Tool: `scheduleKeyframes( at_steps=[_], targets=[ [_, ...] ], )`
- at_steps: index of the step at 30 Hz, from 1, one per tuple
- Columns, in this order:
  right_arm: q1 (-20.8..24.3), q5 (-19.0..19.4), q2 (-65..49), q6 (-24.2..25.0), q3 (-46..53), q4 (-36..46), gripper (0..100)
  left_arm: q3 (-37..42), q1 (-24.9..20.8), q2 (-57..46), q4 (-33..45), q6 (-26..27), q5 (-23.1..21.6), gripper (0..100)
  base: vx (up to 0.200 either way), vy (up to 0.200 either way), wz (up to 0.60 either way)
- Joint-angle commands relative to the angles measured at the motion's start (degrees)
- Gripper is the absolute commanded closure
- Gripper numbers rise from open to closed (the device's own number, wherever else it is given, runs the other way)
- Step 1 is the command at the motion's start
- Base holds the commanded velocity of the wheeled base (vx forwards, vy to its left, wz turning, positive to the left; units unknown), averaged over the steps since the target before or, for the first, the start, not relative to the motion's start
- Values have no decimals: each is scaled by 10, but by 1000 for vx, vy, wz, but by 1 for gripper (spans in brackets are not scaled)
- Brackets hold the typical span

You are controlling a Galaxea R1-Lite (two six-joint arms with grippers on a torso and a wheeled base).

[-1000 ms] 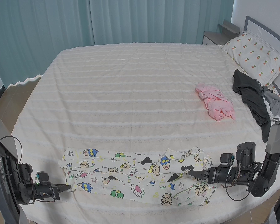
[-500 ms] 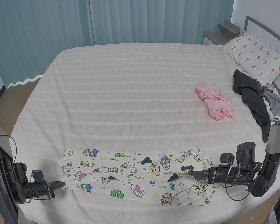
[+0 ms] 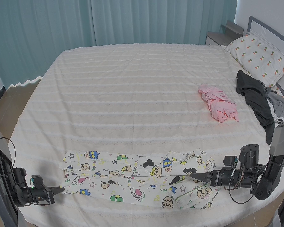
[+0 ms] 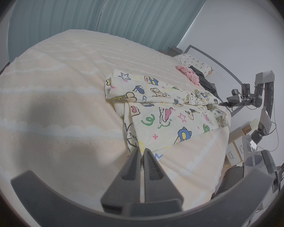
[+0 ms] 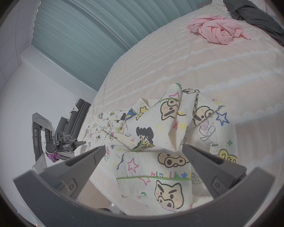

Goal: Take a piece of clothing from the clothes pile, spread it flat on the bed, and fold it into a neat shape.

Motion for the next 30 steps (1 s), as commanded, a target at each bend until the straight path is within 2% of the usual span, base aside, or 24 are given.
scheduleKeyframes(
  at_steps=[1,13,14,19,22,26,28,29,30],
  targets=[
    [1,0,1,-1,1,0,0,4,5,6,19,19,0,100,0,0,0],
    [-1,-1,1,-1,-2,-1,0,0,16,7,8,19,-2,100,0,0,0],
    [-3,-1,0,0,-4,-5,0,0,16,11,1,19,-2,0,0,0,0],
    [-8,-5,6,1,-5,-44,0,1,16,16,-15,11,-17,0,0,0,0],
    [-8,-8,1,1,-8,-73,0,0,22,18,-16,-1,-75,0,0,0,0],
    [14,-27,-16,1,-29,-74,0,-13,26,-3,-16,-107,-150,0,0,0,0],
    [30,-49,-14,0,-54,-70,0,-27,34,-22,-16,-177,-172,0,0,0,0],
    [31,-51,-13,0,-56,-70,0,-28,34,-23,-16,-181,-174,0,0,0,0],
    [41,-59,-11,0,-84,-59,0,-40,39,-32,-16,-225,-184,0,0,0,0]
  ],
)
